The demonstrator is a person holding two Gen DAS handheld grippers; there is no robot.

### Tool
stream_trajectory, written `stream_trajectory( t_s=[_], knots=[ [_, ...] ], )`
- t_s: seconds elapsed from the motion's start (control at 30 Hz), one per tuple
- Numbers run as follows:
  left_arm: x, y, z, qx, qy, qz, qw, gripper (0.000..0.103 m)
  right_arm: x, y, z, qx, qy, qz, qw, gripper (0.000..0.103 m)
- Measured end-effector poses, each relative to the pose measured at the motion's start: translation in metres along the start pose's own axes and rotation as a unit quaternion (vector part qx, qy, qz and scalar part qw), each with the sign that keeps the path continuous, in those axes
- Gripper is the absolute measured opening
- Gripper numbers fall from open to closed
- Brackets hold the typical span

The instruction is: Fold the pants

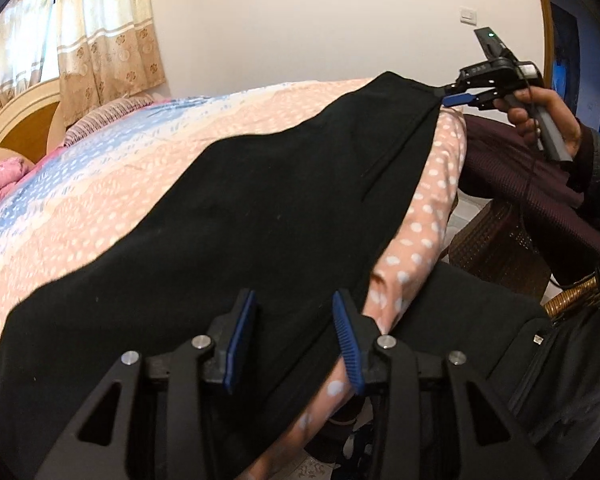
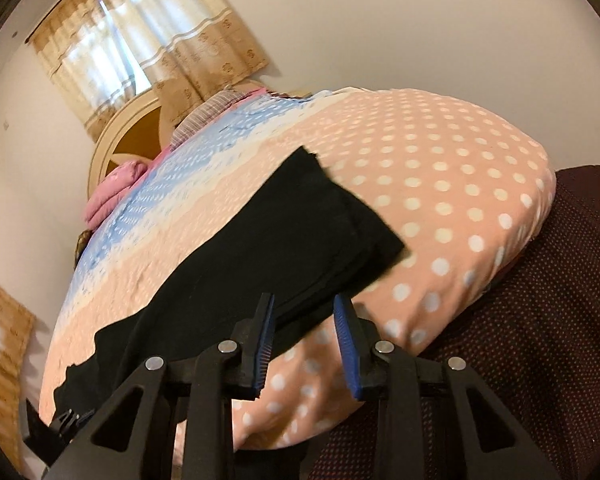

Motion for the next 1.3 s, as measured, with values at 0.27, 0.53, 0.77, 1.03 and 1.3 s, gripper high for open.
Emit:
stream_trajectory(
  t_s=[0.27, 0.53, 0.77, 1.03, 1.3],
  knots=[
    [0.002, -0.012, 0.012, 0.009, -0.022, -0.011, 0.9997, 0.035, 0.010, -0.006, 0.012, 0.000, 0.001, 0.019, 1.000, 0.007],
    [0.012, 0.002, -0.002, 0.016, -0.005, 0.011, 0.9998, 0.006, 0.026, 0.015, -0.012, 0.027, 0.037, 0.063, 0.997, 0.003],
    [0.012, 0.018, -0.012, -0.017, 0.020, 0.026, 0.9993, 0.006, 0.035, 0.034, -0.021, 0.026, 0.050, 0.083, 0.995, 0.003],
    [-0.007, 0.000, 0.011, -0.033, -0.005, -0.004, 0.9994, 0.006, 0.019, 0.021, 0.021, -0.001, 0.005, 0.057, 0.998, 0.003],
    [0.000, 0.007, 0.002, -0.027, 0.017, 0.013, 0.9994, 0.006, 0.020, 0.034, 0.018, 0.006, 0.015, 0.070, 0.997, 0.003]
  ],
)
Point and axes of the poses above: each gripper's, at about its wrist camera, not at the fingertips, and y roughly against the way its jaws point, z to its right, x to its top, the point moved 1 cm from there along -y, roughly the way its jaws point, and after that the axes turned 13 degrees about x, right-handed, at the moved point
